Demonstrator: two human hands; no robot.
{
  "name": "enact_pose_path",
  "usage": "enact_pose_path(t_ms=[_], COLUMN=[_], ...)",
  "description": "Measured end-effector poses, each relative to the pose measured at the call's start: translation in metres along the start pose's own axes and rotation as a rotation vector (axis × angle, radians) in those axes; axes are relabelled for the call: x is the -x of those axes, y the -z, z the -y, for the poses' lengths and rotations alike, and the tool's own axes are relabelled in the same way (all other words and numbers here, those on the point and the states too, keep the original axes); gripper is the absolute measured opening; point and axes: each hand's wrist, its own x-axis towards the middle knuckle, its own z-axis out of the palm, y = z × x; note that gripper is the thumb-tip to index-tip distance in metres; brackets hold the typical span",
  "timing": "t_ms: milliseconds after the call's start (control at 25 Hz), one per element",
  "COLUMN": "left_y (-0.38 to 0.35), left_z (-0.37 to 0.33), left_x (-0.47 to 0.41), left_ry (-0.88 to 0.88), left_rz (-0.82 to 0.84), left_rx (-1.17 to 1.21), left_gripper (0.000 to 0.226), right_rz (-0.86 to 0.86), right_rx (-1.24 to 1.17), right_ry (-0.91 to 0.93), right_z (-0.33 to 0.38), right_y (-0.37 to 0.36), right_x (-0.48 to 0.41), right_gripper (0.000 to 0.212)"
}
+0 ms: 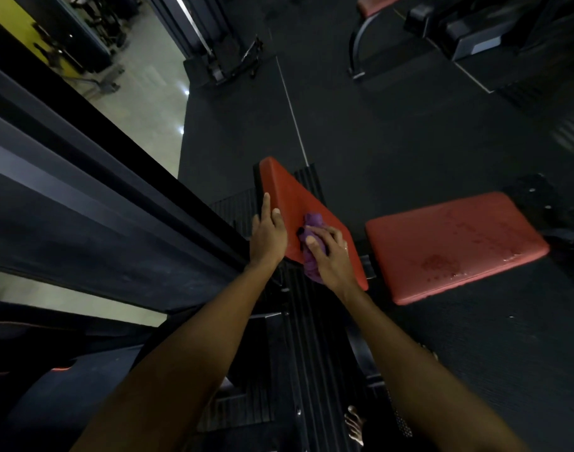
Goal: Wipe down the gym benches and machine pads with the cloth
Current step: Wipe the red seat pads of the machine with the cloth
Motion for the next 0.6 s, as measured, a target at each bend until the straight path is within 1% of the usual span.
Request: enact_pose_path(t_ms=[80,160,240,320,400,520,600], left_y=[0.002,0.007,0.01,0.011,0.011,0.012,0.011], left_z=[-0.001,-0.002,-0.004,-0.004,-0.006,-0.009,-0.011], left_x=[0.002,0.004,0.001,-0.007,-0.013,-0.022,-0.03], left_ry=[-0.023,-0.094,-0.195,-0.302,-0.375,-0.466,-0.515], left_rz=[0.022,0.037,0.036,0.034,0.053,0.107,0.171], left_rx=[-0.117,-0.22,-0.316,-0.48,-0.636,-0.81,-0.873], left_gripper=[0.054,0.056,0.054,0.054,0.056,0.059,0.06], right_rz=[-0.105,-0.143,-0.175,-0.27,-0.265,-0.128,-0.092], right_rx=[-0.038,-0.076,-0.182,-0.268,-0.261,-0.142,-0.144], right_ry=[-0.126,-0.248,-0.403,-0.547,-0.541,-0.39,-0.277], right_z=[-0.027,-0.042,-0.034,-0.017,0.006,0.039,0.032], right_y=[-0.002,0.002,0.012,0.018,0.018,0.013,0.011], right_x=[0.0,-0.003,-0.019,-0.047,-0.071,-0.064,-0.038], right_gripper=[0.035,0.036,0.035,0.036,0.038,0.03,0.024])
